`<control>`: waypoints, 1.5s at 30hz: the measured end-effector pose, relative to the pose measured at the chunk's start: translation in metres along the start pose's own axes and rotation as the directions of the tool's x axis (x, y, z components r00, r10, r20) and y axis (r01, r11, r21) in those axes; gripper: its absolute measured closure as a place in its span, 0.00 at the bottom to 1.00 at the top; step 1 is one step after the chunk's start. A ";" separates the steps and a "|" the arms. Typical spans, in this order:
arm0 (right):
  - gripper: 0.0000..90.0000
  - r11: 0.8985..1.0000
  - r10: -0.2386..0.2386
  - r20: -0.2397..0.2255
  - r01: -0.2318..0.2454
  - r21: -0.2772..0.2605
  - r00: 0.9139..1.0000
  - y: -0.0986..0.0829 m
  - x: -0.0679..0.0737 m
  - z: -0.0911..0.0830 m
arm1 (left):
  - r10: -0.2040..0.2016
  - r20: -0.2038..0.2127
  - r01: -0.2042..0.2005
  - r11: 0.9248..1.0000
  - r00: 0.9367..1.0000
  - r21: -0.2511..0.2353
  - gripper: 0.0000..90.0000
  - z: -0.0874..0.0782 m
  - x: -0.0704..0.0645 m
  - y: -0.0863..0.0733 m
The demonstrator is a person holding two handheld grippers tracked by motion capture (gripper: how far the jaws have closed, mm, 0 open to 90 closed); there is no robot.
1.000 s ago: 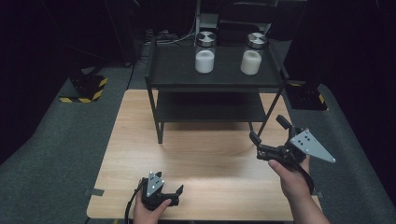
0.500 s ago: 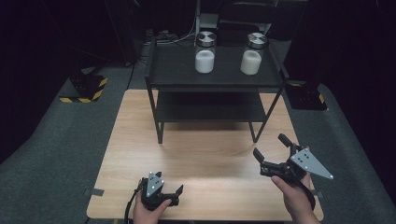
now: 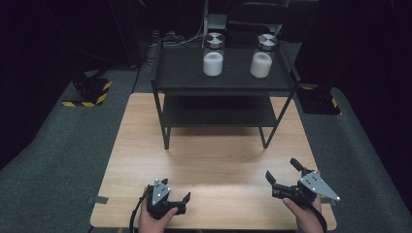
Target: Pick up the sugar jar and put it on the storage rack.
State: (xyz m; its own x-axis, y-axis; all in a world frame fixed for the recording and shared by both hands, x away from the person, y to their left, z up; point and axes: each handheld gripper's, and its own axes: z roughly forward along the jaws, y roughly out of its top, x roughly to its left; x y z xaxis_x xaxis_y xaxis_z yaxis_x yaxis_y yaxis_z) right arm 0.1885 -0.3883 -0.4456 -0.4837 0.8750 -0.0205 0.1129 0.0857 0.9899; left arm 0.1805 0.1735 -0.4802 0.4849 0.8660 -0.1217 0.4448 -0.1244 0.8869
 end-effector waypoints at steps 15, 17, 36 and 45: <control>0.00 0.994 -0.006 0.058 0.000 0.112 0.998 -0.034 -0.005 -0.008 | 0.003 -0.001 -0.003 1.000 1.000 0.001 0.01 0.001 -0.001 0.000; 0.00 0.992 -0.004 0.069 -0.005 0.126 0.998 -0.037 -0.006 -0.009 | 0.002 -0.004 -0.002 1.000 1.000 -0.001 0.01 0.001 -0.002 0.000; 0.00 0.980 0.010 0.097 -0.029 0.196 0.995 -0.042 -0.015 -0.018 | -0.010 0.003 0.010 1.000 1.000 0.001 0.01 0.001 0.001 0.000; 0.00 0.979 0.020 0.107 -0.041 0.198 0.994 -0.041 -0.014 -0.018 | -0.017 0.006 0.018 1.000 1.000 -0.016 0.01 -0.001 0.002 -0.003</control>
State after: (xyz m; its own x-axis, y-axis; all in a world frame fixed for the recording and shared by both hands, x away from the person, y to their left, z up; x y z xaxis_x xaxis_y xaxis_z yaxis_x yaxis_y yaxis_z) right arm 0.1749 -0.4128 -0.4835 -0.3856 0.9225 -0.0158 0.3025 0.1426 0.9424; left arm 0.1796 0.1761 -0.4825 0.4820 0.8649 -0.1400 0.4410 -0.1013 0.8918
